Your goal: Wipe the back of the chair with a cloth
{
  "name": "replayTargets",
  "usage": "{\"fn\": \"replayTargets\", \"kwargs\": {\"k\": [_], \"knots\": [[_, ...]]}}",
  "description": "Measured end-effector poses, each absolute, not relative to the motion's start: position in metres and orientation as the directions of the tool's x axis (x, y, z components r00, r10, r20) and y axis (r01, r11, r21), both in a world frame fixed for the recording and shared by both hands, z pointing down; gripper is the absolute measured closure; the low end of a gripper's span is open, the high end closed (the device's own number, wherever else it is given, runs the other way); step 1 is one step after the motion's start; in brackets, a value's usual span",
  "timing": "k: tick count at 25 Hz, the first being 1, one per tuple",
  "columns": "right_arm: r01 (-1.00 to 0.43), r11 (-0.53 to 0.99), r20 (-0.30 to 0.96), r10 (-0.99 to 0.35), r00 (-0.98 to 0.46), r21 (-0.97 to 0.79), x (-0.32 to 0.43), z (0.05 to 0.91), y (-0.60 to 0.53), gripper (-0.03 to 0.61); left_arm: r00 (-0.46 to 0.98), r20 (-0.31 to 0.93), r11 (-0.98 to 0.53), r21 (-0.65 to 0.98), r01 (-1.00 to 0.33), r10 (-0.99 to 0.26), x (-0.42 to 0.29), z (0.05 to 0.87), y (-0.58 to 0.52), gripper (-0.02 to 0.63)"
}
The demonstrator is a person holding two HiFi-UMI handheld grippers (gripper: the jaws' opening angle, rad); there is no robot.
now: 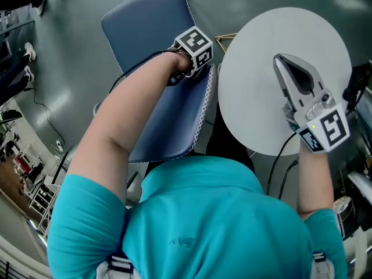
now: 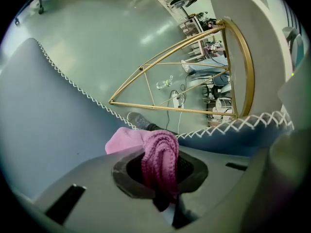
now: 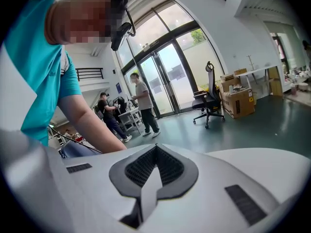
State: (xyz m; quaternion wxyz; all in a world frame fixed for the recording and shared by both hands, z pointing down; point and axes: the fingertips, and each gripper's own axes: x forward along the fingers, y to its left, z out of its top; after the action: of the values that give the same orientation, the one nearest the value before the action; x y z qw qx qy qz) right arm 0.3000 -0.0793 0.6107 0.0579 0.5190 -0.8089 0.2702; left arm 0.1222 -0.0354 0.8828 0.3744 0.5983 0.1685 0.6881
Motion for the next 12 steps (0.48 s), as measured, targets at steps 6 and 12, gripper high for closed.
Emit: {"fn": "replayTargets", "kwargs": {"k": [6,12], "knots": [[-0.868,0.296,0.372,-0.813,-0.448,-0.399,0.305,0.614,-0.073,0.58,0.118,0.648,-0.584,0.739,-0.337,0.752,0.134,0.889,-0.039,0.556],[-0.864,0.278,0.378,-0.812,-0.445,-0.42,0.312,0.61,-0.057,0.58,0.566,0.442,-0.34,0.897,-0.283,0.696,0.185,0.852,-0.055,0.555]]}}
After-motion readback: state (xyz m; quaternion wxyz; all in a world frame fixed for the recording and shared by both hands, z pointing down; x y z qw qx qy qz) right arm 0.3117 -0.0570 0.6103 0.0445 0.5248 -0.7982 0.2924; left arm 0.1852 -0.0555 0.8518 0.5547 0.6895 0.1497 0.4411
